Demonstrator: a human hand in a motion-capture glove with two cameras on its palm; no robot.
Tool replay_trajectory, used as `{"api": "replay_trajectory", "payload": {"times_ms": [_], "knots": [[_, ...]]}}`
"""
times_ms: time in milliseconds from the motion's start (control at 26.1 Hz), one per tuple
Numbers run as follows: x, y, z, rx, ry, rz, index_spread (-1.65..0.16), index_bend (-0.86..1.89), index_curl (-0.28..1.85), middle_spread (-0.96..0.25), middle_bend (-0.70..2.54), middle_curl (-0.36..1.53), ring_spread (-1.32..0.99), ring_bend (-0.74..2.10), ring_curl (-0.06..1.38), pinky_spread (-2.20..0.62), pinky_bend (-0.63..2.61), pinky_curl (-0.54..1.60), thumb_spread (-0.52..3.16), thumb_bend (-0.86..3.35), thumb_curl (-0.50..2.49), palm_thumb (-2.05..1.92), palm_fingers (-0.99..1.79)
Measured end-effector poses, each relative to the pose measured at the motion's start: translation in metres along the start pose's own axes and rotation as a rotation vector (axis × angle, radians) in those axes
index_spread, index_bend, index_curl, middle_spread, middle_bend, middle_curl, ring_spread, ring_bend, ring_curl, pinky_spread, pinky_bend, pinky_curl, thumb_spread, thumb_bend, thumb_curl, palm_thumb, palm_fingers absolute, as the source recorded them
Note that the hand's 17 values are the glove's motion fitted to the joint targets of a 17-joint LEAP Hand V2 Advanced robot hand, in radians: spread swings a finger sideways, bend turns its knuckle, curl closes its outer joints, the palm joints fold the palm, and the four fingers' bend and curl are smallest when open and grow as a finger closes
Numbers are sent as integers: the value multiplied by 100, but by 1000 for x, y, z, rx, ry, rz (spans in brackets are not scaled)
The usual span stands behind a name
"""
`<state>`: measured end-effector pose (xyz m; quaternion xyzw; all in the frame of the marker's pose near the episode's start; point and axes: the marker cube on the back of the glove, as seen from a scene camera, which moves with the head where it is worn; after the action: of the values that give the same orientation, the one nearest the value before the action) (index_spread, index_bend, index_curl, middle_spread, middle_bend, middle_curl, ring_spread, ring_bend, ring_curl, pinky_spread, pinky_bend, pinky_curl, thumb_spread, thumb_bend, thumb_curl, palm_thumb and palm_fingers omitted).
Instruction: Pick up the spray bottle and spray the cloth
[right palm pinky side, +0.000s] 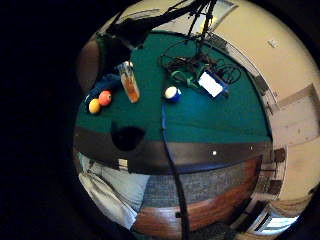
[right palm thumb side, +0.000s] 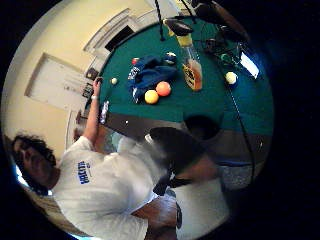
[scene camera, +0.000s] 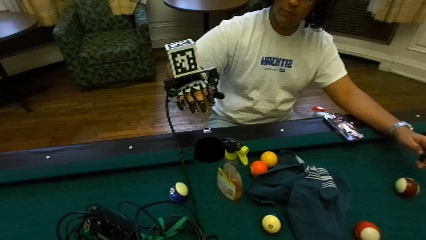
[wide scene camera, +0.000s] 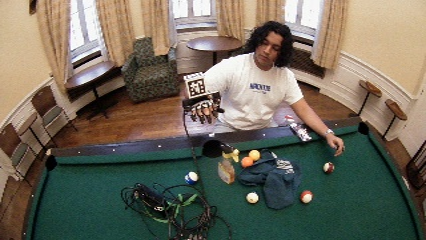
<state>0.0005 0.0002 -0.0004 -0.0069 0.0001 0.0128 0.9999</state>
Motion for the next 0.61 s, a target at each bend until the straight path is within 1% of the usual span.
{"api": "replay_trajectory", "payload": {"times_ms": [38, 268, 384, 614], "knots": [[0, 0, 0, -2, -1, 2, -20, 15, 4, -4, 31, 9, -3, 36, 9, 10, 36, 7, 40, 18, 7, 31, 67], [2, -2, 1, 3, -5, 10, -31, 11, 12, -7, 31, 17, -4, 41, 20, 17, 40, 19, 70, 16, 12, 35, 58], [3, -4, 3, 22, -1, -11, -33, 11, 13, -7, 32, 19, -5, 42, 22, 19, 40, 21, 79, 14, 14, 37, 56], [3, -5, 6, -7, 10, -5, -36, 11, 15, -8, 31, 23, -5, 42, 24, 21, 41, 24, 90, 10, 17, 38, 54]]}}
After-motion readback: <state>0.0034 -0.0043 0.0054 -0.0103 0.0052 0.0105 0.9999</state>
